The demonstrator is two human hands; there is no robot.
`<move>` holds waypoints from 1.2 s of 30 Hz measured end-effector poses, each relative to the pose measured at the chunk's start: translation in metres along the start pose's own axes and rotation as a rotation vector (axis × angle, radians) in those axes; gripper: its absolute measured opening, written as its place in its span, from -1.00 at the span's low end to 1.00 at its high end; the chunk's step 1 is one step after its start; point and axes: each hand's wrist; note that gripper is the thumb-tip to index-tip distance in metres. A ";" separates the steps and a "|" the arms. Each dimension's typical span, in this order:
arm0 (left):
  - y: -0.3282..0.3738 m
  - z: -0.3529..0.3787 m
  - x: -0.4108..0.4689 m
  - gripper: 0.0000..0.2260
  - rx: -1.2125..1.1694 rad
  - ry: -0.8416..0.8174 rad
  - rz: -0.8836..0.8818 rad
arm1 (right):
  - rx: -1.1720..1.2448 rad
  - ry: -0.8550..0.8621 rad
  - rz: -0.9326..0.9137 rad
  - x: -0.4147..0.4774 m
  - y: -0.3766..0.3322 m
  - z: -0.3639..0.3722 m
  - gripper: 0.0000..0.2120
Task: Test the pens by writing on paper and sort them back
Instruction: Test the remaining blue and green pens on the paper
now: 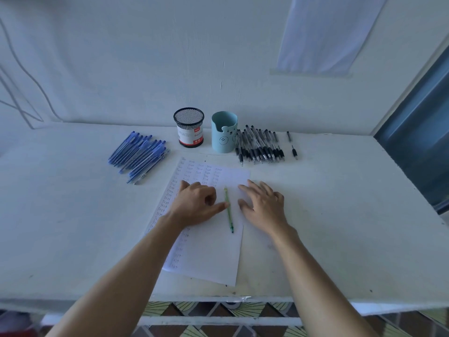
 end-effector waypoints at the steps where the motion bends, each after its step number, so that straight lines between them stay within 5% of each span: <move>1: 0.003 -0.001 0.002 -0.44 0.050 -0.038 -0.037 | 0.017 0.017 0.005 -0.001 0.001 0.002 -0.54; 6: 0.032 -0.004 0.015 -0.44 0.265 -0.185 -0.261 | 0.054 0.025 0.007 -0.003 0.004 0.006 -0.54; 11: 0.036 -0.015 0.017 -0.72 0.070 -0.193 -0.399 | 0.034 0.035 -0.014 -0.005 0.004 0.007 -0.55; 19: 0.022 -0.041 0.008 -0.86 -0.979 0.444 -0.509 | -0.082 -0.021 -0.058 -0.007 -0.003 0.013 -0.33; 21: 0.017 -0.039 0.005 -0.73 -1.063 0.512 -0.485 | -0.082 -0.039 -0.056 -0.006 -0.003 0.012 -0.37; 27: 0.016 -0.023 0.010 -0.86 -0.969 0.461 -0.446 | -0.083 -0.018 -0.041 -0.005 -0.005 0.010 -0.26; 32: 0.021 -0.015 0.015 -0.84 -0.806 0.408 -0.437 | -0.075 -0.010 -0.036 -0.004 -0.004 0.011 -0.37; 36: 0.021 -0.010 0.015 -0.75 -0.624 0.429 -0.464 | -0.080 0.005 -0.027 -0.003 -0.005 0.013 -0.26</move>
Point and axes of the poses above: each hand's wrist, its own x-axis towards the middle knuckle, its own z-axis out of the palm, y = z × x, and after that the axes turned 12 degrees about -x, right-handed
